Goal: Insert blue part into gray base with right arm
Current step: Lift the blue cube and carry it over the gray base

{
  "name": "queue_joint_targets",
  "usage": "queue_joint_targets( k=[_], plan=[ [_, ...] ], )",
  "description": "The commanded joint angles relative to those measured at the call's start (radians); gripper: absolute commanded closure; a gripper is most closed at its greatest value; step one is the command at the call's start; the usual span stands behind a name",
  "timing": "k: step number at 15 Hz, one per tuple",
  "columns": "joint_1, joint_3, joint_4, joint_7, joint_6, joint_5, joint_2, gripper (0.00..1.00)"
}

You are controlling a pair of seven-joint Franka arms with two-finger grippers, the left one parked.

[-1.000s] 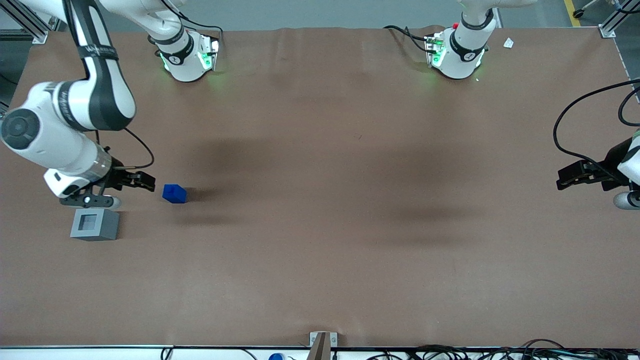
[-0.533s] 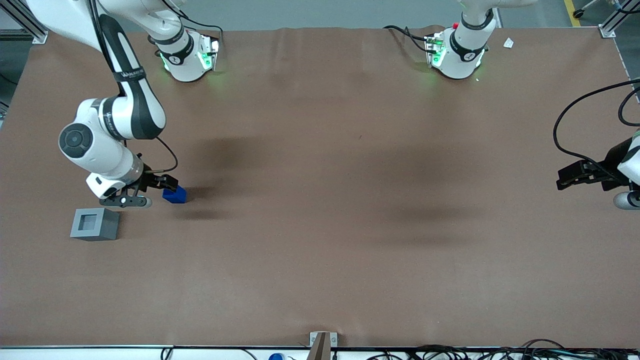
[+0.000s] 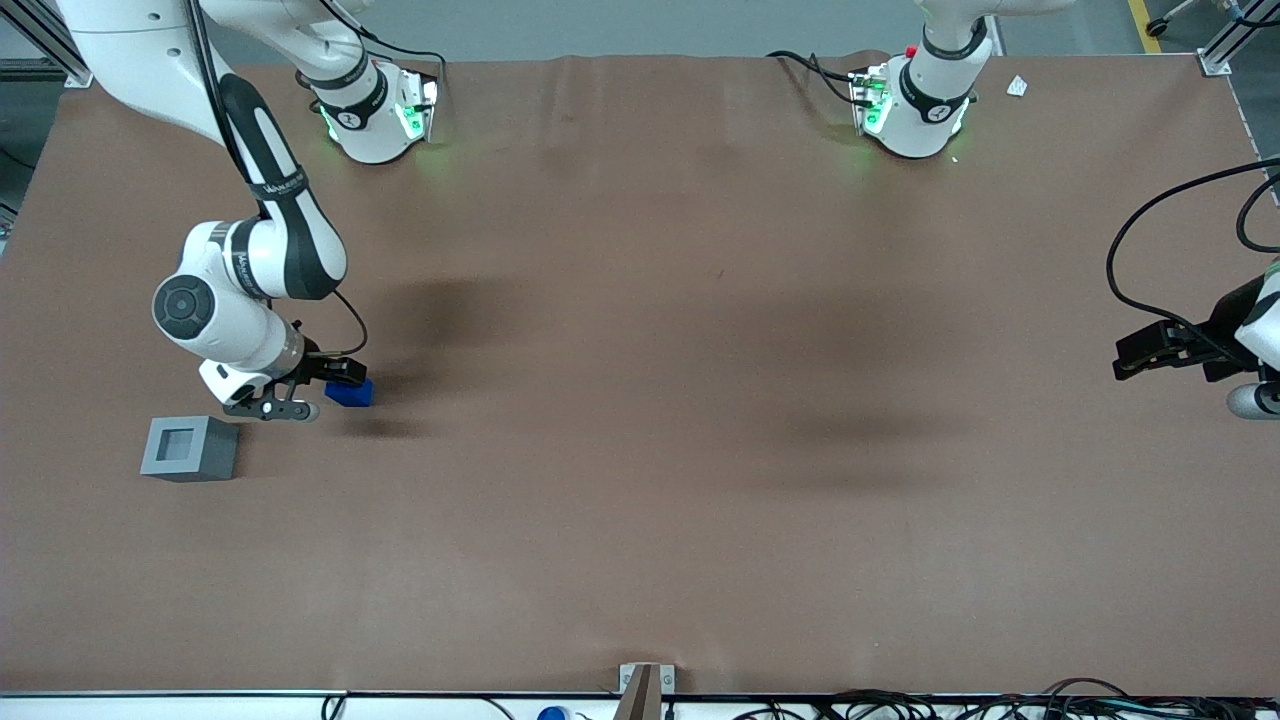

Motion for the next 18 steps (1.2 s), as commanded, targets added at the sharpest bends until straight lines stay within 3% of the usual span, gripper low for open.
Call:
queue_joint_targets(
  k=[1, 6, 8, 10, 13, 15, 18],
  plan=[
    [0.004, 0.004, -0.01, 0.004, 0.007, 0.014, -0.006, 0.23],
    [0.003, 0.004, 0.004, 0.004, -0.018, 0.016, -0.008, 0.46],
    [0.004, 0.005, 0.007, 0.005, -0.018, 0.017, -0.008, 0.65],
    [0.003, 0.005, 0.011, 0.002, -0.025, 0.019, -0.011, 0.77],
    [-0.005, 0.002, 0.095, 0.001, -0.184, 0.019, -0.04, 0.94],
    [-0.029, -0.001, 0.203, -0.011, -0.35, 0.017, -0.047, 0.95],
    [-0.072, -0.002, 0.307, -0.015, -0.474, 0.017, -0.057, 0.95]
  ],
)
